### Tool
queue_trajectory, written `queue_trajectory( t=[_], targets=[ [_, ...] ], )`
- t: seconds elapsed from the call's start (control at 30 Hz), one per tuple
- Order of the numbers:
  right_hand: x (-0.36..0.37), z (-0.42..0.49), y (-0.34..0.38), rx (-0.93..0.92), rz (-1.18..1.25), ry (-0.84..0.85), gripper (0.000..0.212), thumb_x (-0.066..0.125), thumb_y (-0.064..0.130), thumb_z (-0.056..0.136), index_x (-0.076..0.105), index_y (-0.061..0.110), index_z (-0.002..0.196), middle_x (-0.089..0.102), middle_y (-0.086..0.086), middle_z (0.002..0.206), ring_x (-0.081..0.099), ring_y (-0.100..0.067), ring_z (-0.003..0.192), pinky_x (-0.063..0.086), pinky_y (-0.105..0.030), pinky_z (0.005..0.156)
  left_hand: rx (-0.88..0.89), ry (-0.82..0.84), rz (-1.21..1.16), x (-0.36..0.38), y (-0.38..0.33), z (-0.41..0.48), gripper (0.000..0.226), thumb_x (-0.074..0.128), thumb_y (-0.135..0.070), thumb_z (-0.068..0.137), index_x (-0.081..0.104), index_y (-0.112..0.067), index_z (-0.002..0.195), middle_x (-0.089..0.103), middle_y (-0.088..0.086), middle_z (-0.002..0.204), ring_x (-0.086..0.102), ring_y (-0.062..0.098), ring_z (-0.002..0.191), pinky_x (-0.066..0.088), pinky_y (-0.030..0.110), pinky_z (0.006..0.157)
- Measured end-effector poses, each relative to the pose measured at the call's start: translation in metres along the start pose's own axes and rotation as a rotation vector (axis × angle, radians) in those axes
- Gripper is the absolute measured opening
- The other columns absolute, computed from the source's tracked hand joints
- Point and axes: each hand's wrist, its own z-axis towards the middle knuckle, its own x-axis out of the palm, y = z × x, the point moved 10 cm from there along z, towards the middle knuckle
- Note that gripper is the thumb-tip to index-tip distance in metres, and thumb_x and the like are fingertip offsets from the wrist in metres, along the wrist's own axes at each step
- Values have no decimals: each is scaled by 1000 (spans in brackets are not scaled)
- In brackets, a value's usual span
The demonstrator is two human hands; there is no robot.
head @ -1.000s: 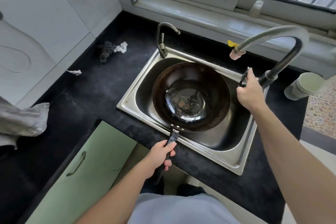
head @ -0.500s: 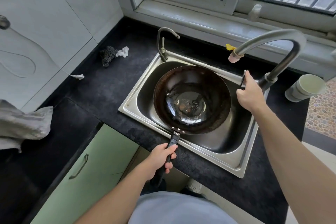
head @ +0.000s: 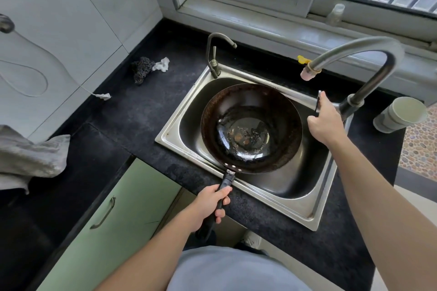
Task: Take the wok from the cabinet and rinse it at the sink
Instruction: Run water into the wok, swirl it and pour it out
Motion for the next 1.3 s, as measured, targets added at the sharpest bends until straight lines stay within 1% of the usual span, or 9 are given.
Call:
queue_trajectory(
  t=[0.5,0.67,0.8,0.9,0.97,1.07,1.17,1.23,1.3],
  targets=[
    [3,4,-4,-3,6,16,78,49,-2,92,11,10,159,20,-10,166,21,-27,152,18,-38,123,-5,-10,15,1,-1,-2,27,52,-30,100,58,-13,120,51,-3,69,38,10,44,37,25,43],
    [5,-6,-15,23,48,-1,75,53,4,91,18,10,157,31,-15,161,29,-31,149,26,-44,122,-17,10,28,3,-3,-5,32,50,-35,101,56,-10,121,49,-4,68,37,10,44,37,25,44],
    [17,-33,-29,58,120,-28,77,55,4,90,20,11,157,31,-12,161,31,-29,148,28,-47,121,-56,29,39,3,-2,-2,35,45,-42,102,56,-10,111,49,-5,63,36,11,42,35,24,43],
    [30,-63,-35,103,176,-56,74,56,3,92,21,11,157,34,-12,160,38,-27,145,33,-43,118,-69,88,14,6,-4,0,29,46,-37,103,55,-9,105,49,-3,63,37,13,42,37,25,45],
    [39,-87,-33,126,189,-87,71,58,4,93,25,11,156,43,-11,153,45,-26,139,39,-44,115,-88,144,-41,8,-5,0,23,50,-29,102,55,-6,102,54,0,67,43,14,46,42,26,49],
    [62,-126,-24,161,200,-111,65,60,8,94,32,13,152,57,-7,137,56,-22,124,46,-42,108,-132,206,-75,6,-6,6,20,57,-19,98,60,0,102,68,10,81,58,20,59,53,35,63],
    [91,-165,-13,181,203,-133,52,63,14,95,43,15,143,65,0,115,62,-13,104,51,-31,97,-146,255,-37,4,-7,15,25,59,-16,97,61,5,110,75,15,98,69,27,80,55,41,79],
    [111,-192,-8,232,257,-148,33,65,20,94,55,17,125,67,5,98,64,-7,90,51,-25,85,-147,300,-1,4,-8,18,24,58,-17,98,62,3,111,76,16,105,72,30,96,55,41,87],
    [139,-218,-11,352,369,-119,15,69,30,92,62,21,102,70,6,87,67,-10,82,55,-33,78,-152,346,32,3,-9,20,25,58,-17,97,64,2,111,75,17,107,71,29,101,54,42,95]
  ],
)
